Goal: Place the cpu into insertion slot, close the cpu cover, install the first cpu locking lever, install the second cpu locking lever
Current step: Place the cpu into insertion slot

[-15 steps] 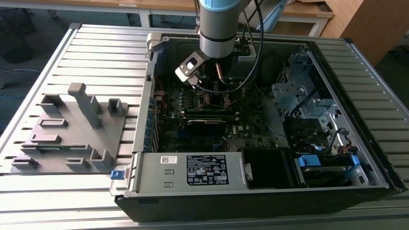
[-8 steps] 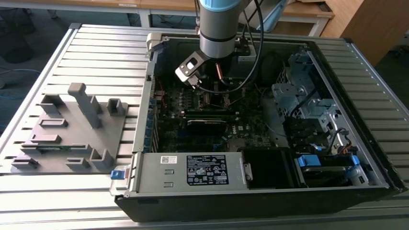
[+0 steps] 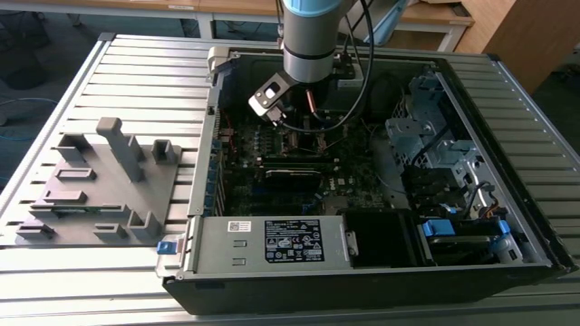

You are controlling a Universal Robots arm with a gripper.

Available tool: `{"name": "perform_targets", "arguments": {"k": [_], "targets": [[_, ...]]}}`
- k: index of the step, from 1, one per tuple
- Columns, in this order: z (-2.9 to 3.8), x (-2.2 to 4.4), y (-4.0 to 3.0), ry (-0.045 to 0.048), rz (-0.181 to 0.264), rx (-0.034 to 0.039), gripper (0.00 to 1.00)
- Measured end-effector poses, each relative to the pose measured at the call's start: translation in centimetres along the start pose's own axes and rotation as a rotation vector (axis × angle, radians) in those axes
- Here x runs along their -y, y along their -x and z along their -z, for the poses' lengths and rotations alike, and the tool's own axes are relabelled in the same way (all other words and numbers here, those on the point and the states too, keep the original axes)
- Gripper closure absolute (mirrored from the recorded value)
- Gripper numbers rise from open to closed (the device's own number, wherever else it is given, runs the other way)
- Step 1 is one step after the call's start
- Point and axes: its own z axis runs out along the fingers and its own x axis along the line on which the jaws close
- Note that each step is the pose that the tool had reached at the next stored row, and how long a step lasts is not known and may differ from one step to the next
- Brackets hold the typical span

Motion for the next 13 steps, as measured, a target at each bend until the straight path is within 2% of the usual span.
{"name": "perform_targets", "arguments": {"k": [13], "targets": [[-0.19, 0.01, 0.01, -0.0003, 0.0, 0.0004, 0.46]]}}
